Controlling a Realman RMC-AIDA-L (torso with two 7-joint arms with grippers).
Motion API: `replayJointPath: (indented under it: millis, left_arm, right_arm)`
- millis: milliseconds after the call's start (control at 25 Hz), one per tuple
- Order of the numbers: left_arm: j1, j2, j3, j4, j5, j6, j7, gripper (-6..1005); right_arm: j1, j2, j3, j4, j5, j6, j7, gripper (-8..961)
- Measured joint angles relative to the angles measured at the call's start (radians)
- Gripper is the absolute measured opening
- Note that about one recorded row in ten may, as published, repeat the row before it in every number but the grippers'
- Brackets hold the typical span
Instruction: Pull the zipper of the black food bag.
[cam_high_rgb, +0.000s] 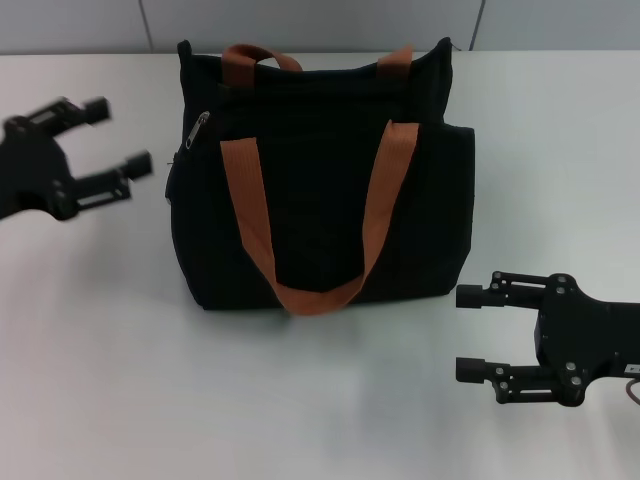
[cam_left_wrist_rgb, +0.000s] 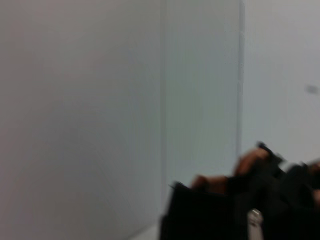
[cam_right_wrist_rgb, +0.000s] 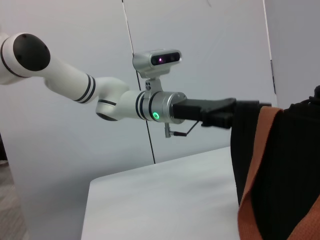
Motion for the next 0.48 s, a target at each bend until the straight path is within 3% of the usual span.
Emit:
replayJointPath:
  millis: [160, 360, 480]
  left_arm:
    - [-0.034, -0.01, 0.03, 0.001, 0.077, -0.006, 0.0, 834]
    - [-0.062, -0.048, 0.037, 0.015, 0.103, -0.105, 0.016, 835]
    - [-0.067, -0.055, 0.03, 0.021, 0.101, -0.124, 0.029, 835]
  right_arm:
    - [0.0, 0.0, 0.004, 0.0, 0.0, 0.001, 0.005, 722]
    - [0.0, 0.0, 0.005, 0.0, 0.0, 0.002, 0.008, 719]
    - [0.0, 0.0, 0.005, 0.0, 0.0, 0.002, 0.009, 717]
